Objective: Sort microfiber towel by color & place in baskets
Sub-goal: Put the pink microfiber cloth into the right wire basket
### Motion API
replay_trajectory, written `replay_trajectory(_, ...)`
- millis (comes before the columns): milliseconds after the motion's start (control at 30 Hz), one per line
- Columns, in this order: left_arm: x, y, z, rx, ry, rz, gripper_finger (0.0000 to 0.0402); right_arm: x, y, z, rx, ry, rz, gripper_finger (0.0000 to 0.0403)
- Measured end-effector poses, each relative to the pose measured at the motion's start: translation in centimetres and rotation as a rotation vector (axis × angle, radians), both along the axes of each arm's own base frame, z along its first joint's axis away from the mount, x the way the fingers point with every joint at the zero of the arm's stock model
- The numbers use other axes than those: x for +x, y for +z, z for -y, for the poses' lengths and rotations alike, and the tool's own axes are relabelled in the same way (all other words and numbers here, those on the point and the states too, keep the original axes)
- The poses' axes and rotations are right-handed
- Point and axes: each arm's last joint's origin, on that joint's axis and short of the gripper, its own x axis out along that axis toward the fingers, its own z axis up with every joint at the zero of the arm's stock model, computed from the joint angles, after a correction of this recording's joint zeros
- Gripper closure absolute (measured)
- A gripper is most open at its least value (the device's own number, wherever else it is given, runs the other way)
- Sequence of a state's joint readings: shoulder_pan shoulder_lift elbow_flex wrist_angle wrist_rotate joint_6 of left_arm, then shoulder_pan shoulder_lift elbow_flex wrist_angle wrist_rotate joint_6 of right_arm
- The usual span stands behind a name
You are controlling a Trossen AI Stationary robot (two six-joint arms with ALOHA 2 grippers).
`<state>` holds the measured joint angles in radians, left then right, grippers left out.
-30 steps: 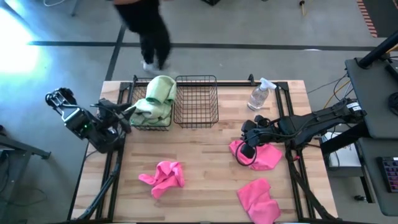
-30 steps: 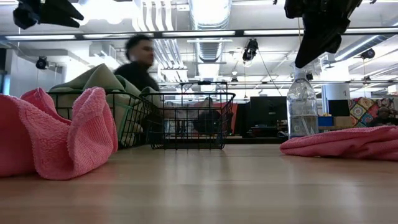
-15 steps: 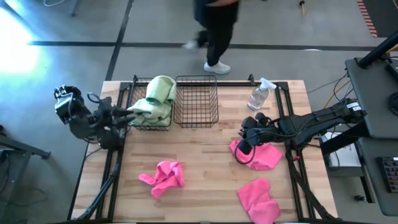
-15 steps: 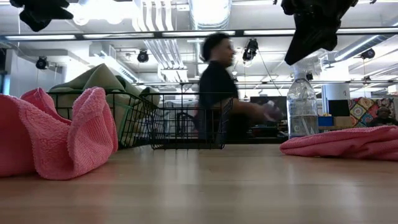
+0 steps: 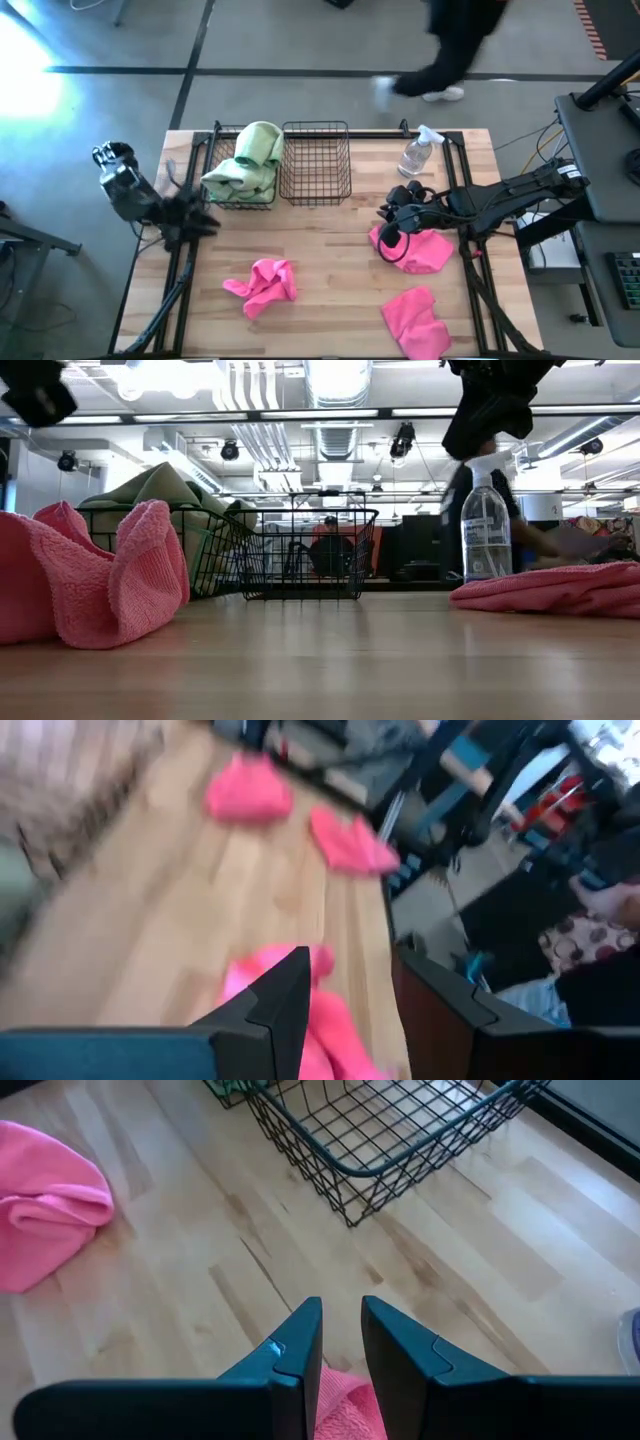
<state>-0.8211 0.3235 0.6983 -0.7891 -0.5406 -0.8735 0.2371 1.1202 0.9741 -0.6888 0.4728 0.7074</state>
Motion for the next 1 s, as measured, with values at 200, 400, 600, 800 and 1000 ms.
replay_trajectory(200, 2.0, -3.1, 2.5, -0.1, -0.03, -0.095, 0.0274, 0.0, 0.0, 0.0, 0.014, -0.003, 0.001, 0.0335)
replay_trajectory(400, 3.2, -3.9, 3.9, -0.119, -0.081, -0.082, 0.0274, 0.0, 0.0, -0.1, 0.057, -0.026, 0.012, 0.0335)
replay_trajectory(600, 3.9, -5.5, 4.8, -0.12, -0.075, -0.136, 0.0274, 0.0, -0.1, -0.2, 0.094, 0.001, 0.002, 0.0335)
replay_trajectory(800, 4.5, -7.5, 5.6, -0.169, -0.114, -0.17, 0.0274, 0.0, -0.1, -0.2, 0.129, -0.023, 0.011, 0.0335)
replay_trajectory(1000, 4.9, -9.1, 6.1, -0.214, -0.128, -0.138, 0.0274, 0.0, -0.1, -0.2, 0.132, -0.026, 0.012, 0.0335)
